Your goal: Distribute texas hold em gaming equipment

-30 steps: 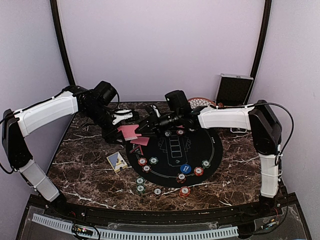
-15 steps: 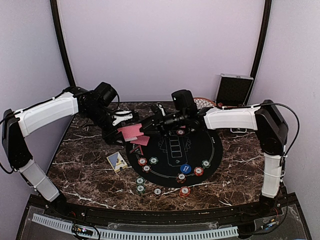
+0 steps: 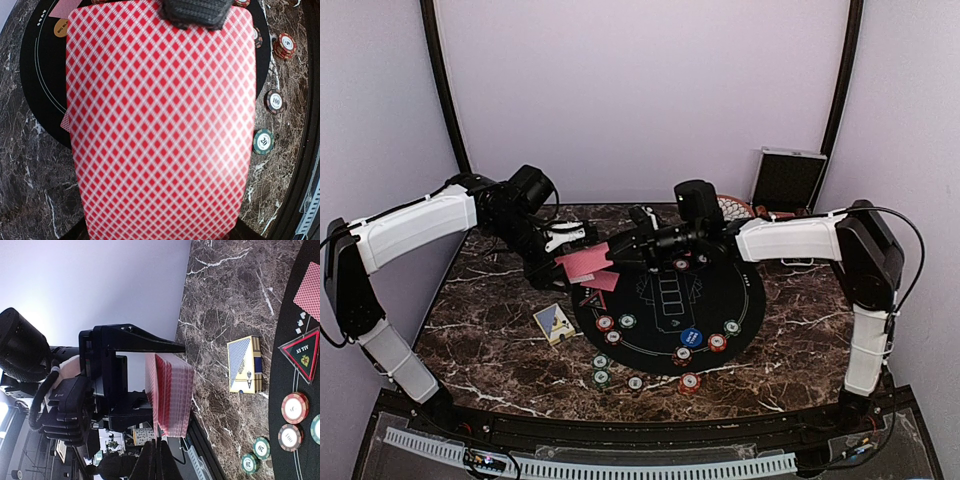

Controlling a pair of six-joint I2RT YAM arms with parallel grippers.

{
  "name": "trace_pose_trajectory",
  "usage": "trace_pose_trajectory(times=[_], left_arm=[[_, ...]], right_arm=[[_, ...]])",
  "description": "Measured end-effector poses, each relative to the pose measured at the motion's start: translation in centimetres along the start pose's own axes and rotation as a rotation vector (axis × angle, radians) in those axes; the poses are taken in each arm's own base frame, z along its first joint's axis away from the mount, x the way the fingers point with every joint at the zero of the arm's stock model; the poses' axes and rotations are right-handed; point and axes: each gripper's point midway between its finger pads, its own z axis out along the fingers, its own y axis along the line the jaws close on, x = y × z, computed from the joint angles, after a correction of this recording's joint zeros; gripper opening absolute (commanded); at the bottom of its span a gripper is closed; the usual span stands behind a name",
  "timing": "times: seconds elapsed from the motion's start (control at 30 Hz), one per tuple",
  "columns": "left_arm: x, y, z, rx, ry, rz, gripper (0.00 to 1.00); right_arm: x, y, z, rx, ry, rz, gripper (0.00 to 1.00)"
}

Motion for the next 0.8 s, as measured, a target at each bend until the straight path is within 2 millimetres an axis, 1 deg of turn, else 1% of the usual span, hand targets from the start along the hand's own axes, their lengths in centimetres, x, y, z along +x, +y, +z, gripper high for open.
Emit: trace_pose_trajectory(times=[0.2, 0.33, 0.6, 0.8], left_arm=[[0.0, 0.0, 0.0, -0.002, 0.001, 0.000, 0.00], [0.0, 0.0, 0.0, -0.001, 0.001, 0.000, 0.00], [0.0, 0.0, 0.0, 0.000, 0.001, 0.001, 0.00], [0.2, -0.1, 0.1, 0.001, 0.007, -0.001, 0.00]], right_arm=[[0.2, -1.3, -1.4, 0.019, -0.015, 0.033, 0.00], [0.2, -1.5, -1.7, 0.019, -0.019, 0.038, 0.00], [0.3, -1.1, -1.9, 0.012, -0.019, 0.031, 0.00], [0.7, -0.1, -3.2, -0.002, -0.025, 0.018, 0.00]])
